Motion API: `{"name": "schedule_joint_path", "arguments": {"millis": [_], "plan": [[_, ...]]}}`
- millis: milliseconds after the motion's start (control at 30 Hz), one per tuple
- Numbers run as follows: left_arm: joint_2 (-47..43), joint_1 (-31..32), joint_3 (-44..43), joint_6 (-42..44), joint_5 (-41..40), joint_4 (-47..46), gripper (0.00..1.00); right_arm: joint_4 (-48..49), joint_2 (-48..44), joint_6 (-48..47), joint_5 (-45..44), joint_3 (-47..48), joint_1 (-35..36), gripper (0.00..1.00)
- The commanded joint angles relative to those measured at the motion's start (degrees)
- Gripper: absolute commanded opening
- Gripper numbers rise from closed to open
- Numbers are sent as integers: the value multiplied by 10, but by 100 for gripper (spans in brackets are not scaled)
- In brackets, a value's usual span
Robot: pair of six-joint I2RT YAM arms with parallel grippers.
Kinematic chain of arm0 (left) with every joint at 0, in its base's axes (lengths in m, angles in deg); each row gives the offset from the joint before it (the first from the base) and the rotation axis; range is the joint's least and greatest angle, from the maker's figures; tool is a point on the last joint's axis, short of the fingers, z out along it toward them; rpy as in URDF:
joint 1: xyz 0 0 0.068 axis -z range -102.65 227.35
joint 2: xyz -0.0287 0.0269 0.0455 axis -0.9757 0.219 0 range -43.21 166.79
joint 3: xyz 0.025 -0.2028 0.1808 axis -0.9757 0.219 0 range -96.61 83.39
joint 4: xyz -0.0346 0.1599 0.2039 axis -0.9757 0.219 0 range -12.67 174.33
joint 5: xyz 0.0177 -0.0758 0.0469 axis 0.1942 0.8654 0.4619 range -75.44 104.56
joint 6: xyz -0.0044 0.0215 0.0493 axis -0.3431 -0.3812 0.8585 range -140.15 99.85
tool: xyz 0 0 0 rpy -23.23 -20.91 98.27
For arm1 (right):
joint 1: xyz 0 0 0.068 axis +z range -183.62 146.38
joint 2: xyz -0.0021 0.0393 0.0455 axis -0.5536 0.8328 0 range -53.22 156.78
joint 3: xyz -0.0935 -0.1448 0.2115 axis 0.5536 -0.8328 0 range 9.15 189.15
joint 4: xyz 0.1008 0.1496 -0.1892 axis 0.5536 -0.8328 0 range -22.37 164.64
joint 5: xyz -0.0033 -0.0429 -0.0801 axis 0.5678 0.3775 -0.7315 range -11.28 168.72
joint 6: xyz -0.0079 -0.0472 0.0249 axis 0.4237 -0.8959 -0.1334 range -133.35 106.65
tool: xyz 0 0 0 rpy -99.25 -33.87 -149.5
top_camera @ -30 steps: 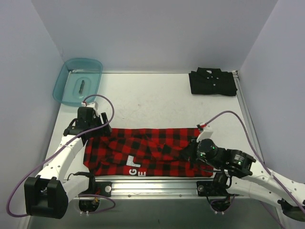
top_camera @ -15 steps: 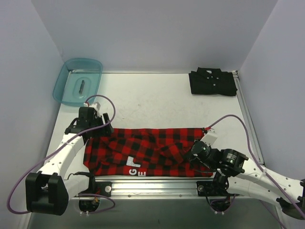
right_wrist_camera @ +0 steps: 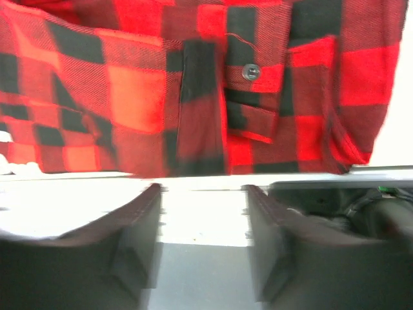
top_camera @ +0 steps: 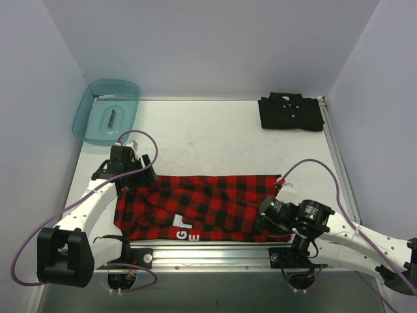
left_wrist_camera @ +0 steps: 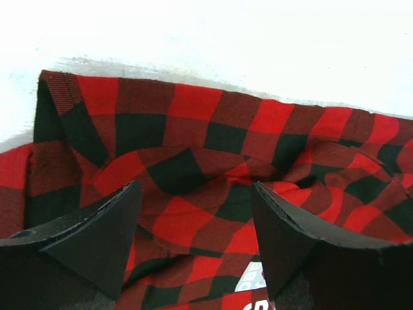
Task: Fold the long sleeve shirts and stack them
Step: Fold the shirt
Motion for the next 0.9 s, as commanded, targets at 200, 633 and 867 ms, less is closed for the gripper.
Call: {"name": "schedule_joint_path", "arguments": {"millis": [200,633,867], "plan": [[40,29,-54,-30,-1,-41,78,-64,48,-127,-48,82,-120,85],[183,28,-70,-102,-29,-96,76,302,245,-303,160,21,-431,45],[252,-7,-107,-123,-47,-117,76,403,443,-325,185,83,-446,44]]}}
